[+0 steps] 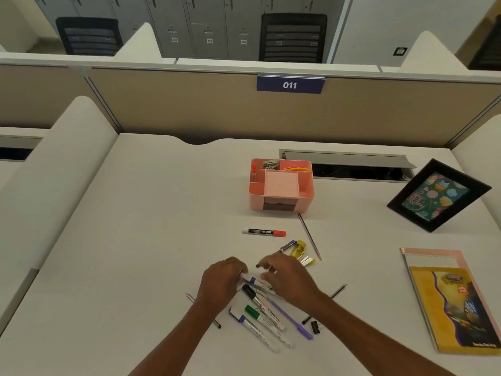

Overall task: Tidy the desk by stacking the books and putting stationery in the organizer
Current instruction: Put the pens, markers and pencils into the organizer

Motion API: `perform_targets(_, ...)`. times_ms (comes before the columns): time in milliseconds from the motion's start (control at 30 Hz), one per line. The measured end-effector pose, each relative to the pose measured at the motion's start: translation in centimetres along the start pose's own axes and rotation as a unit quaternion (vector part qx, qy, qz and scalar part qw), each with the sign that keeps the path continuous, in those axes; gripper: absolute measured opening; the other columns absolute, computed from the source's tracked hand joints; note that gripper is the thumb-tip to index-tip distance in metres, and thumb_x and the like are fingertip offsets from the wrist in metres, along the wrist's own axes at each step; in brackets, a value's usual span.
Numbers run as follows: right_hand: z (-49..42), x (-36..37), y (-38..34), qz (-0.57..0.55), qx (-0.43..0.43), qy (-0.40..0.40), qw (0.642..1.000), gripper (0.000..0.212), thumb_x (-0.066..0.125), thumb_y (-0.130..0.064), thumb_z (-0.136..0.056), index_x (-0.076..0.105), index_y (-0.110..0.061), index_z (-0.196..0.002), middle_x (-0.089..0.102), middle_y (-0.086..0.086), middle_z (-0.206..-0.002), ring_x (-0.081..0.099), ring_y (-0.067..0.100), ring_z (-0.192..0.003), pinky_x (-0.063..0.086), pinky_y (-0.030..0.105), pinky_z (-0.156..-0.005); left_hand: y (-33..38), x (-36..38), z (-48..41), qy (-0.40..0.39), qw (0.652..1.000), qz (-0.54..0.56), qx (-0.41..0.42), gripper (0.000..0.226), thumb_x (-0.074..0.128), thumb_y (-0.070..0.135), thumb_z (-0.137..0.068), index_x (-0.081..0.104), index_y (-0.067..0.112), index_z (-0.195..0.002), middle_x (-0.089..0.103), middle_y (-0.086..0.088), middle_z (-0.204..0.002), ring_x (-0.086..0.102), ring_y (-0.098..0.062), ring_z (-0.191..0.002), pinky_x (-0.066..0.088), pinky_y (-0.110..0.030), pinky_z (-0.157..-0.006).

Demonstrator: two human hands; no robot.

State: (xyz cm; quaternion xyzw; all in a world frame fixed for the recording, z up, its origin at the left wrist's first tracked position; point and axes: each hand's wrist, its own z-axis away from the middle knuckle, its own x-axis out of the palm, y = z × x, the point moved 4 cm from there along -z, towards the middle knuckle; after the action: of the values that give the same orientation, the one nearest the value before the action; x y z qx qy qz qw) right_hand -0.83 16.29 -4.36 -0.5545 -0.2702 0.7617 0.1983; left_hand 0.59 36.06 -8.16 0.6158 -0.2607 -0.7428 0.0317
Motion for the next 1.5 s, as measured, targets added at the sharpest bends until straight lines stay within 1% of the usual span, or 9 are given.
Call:
perform_targets(200,1.2,2.2,-1.2,0.05,-0.014,-0.019,0.998,0.028,0.063,-0.035,-0.1,0.068,-0.03,-0.127,0.067,-0.01,-0.116,0.06,0.011,-0.1,0.04,0.02,-0.074,0.3,-0.3,-0.4,-0.008,0.999,0.046,-0.008,0.031,0.083,0.014,-0.079,0.07,0.035,-0.099,0.069,0.014,-0.098,0.069,-0.008,-0.077,0.06,-0.034,-0.067)
perform_targets(333,1.0,1.9,-1.8,0.065,-0.021,-0.001,0.998,0.018,0.063,-0.032,-0.1,0.067,-0.029,-0.117,0.068,-0.007,-0.107,0.06,0.011,-0.093,0.045,0.023,-0.072,0.0,0.2,-0.4,0.0,0.998,0.07,-0.005,0.044,0.084,0.012,-0.077,0.063,0.041,-0.103,0.067,0.019,-0.098,0.067,-0.002,-0.077,0.06,-0.034,-0.065)
perform_targets(533,0.3,-0.6,-2.0,0.069,-0.02,0.028,0.997,0.025,0.065,-0.034,-0.1,0.066,-0.029,-0.124,0.068,-0.008,-0.114,0.062,0.011,-0.098,0.045,0.022,-0.078,1.8,-1.5,0.4,0.055,0.986,0.15,-0.041,0.034,0.07,0.031,-0.098,0.065,0.034,-0.132,0.069,0.013,-0.132,0.066,-0.007,-0.113,0.056,-0.032,-0.098)
perform_targets(667,-0.7,-4.2,-2.3,0.016,-0.022,0.062,0.998,0.03,0.068,-0.031,-0.096,0.066,-0.031,-0.127,0.067,-0.013,-0.114,0.061,0.005,-0.093,0.053,0.028,-0.083,0.6,-0.8,-0.4,-0.007,0.996,0.044,-0.071,0.079,0.062,0.05,-0.099,0.019,0.035,-0.164,0.017,0.004,-0.173,0.016,-0.023,-0.16,0.029,-0.05,-0.126)
perform_targets(800,-2.3,-9.2,-3.6,-0.022,-0.051,0.135,0.989,0.021,0.068,-0.027,-0.096,0.07,-0.028,-0.117,0.07,-0.012,-0.101,0.063,0.005,-0.087,0.059,0.034,-0.08,-1.6,-0.4,-1.6,-0.009,0.994,-0.052,-0.098,0.098,0.04,0.08,-0.092,-0.006,0.034,-0.166,-0.02,-0.003,-0.172,-0.018,-0.034,-0.159,0.002,-0.059,-0.124)
perform_targets(967,-5.3,-15.0,-6.2,-0.059,-0.08,0.198,0.975,0.024,0.073,-0.015,-0.096,0.073,-0.016,-0.12,0.074,-0.002,-0.107,0.069,0.01,-0.094,0.06,0.023,-0.085,-2.8,1.1,-2.4,-0.078,0.988,-0.067,-0.113,0.12,-0.002,0.101,-0.067,-0.013,0.031,-0.164,-0.025,-0.006,-0.171,-0.021,-0.036,-0.158,0.0,-0.061,-0.127)
perform_targets(1067,-8.0,-17.4,-7.2,-0.06,-0.097,0.24,0.964,0.02,0.077,-0.018,-0.093,0.075,-0.015,-0.112,0.072,-0.007,-0.096,0.068,0.008,-0.088,0.056,0.018,-0.08,-2.7,1.2,-2.6,-0.086,0.986,-0.075,-0.122,0.111,0.027,0.094,-0.082,-0.01,0.03,-0.165,-0.025,-0.007,-0.171,-0.019,-0.038,-0.158,0.001,-0.059,-0.128)
perform_targets(1167,-11.1,-18.5,-7.6,-0.071,-0.102,0.272,0.954,0.017,0.078,-0.017,-0.091,0.075,-0.015,-0.108,0.074,-0.005,-0.093,0.071,0.011,-0.086,0.061,0.03,-0.083,-2.4,0.9,-2.7,-0.095,0.984,-0.086,-0.124,0.105,0.041,0.083,-0.089,-0.008,0.029,-0.165,-0.021,-0.008,-0.172,-0.016,-0.038,-0.159,0.003,-0.057,-0.128)
perform_targets(1500,-19.0,-16.3,-7.4,-0.022,-0.059,0.244,0.968,0.008,0.075,-0.011,-0.092,0.074,-0.011,-0.1,0.074,0.002,-0.092,0.068,0.015,-0.082,0.06,0.029,-0.077,-2.4,0.7,-2.6,-0.086,0.986,-0.07,-0.125,0.116,0.011,0.094,-0.07,-0.005,0.031,-0.166,-0.018,-0.007,-0.173,-0.015,-0.037,-0.159,0.005,-0.057,-0.128)
